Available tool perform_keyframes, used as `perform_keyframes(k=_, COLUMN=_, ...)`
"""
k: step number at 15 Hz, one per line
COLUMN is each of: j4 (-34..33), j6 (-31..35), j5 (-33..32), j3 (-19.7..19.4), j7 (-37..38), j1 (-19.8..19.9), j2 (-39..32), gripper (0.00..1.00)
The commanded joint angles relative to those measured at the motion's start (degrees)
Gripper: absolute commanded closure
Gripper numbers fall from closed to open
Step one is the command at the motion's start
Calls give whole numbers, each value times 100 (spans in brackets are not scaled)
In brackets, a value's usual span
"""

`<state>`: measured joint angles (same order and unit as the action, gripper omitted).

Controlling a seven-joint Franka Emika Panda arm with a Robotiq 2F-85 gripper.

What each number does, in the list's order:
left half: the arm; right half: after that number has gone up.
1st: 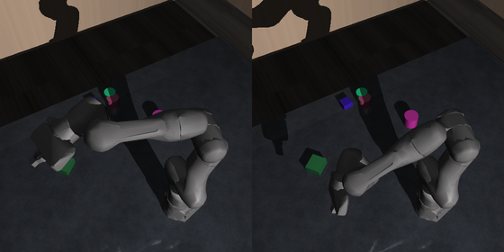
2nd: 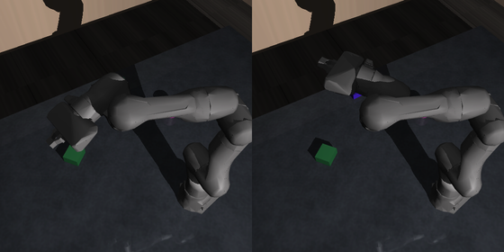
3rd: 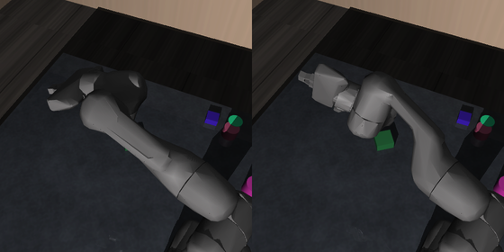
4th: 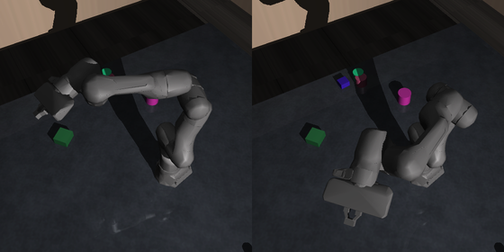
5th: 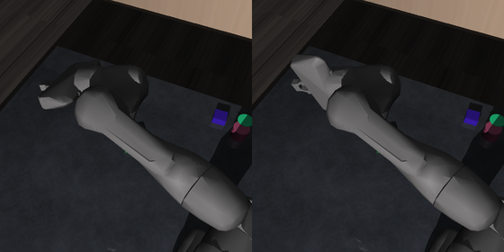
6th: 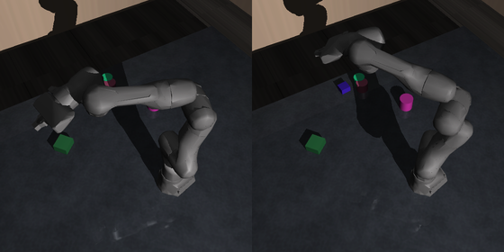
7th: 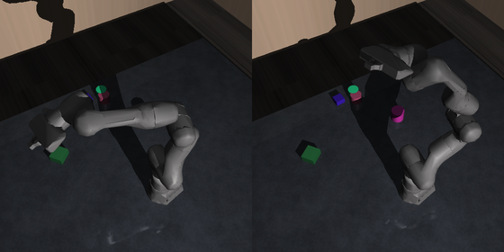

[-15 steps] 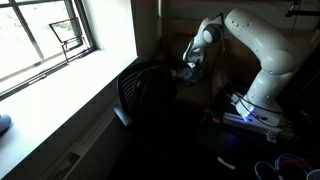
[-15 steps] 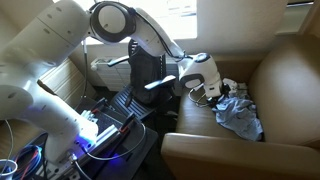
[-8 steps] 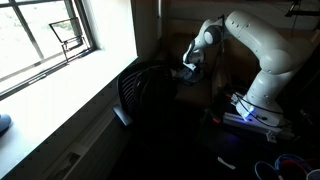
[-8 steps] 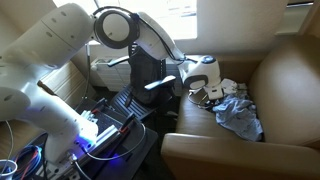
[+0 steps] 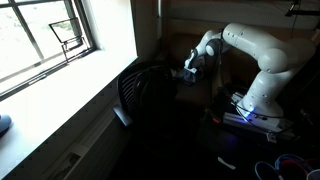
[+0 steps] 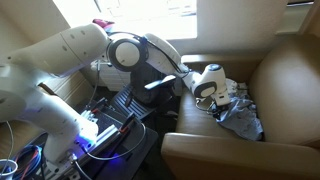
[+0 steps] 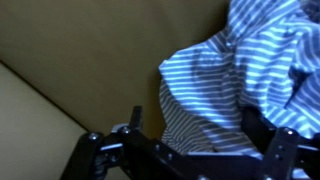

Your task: Take the garment on the sofa and put it on the chair

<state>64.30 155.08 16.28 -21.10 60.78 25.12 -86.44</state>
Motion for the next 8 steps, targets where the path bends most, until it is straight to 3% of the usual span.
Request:
perform_keyframes(k=1, j4=211, j6=1067, j5=-595, j3=77, j7=1385, j1=-108, j2=1, gripper=0)
perform_keyframes(k=2, j4=292, j6=1026, j5=-575, j3=-186, j7=1910, j1=-297, j2=2, gripper=0)
perform_keyframes(k=3, j4=118, j6=787, j5=-392, j3=15, j7=1194, j1=-129, j2=2, gripper=0)
perform_keyframes(k=5, j4=167, j6=850, j5=-440, j3=-111, j7=1657, j1=-252, j2=4, gripper=0)
perform_keyframes(k=8, j4=210, j6=1076, j5=-395, j3=-61, j7=1723, j1=-218, j2=16, gripper=0)
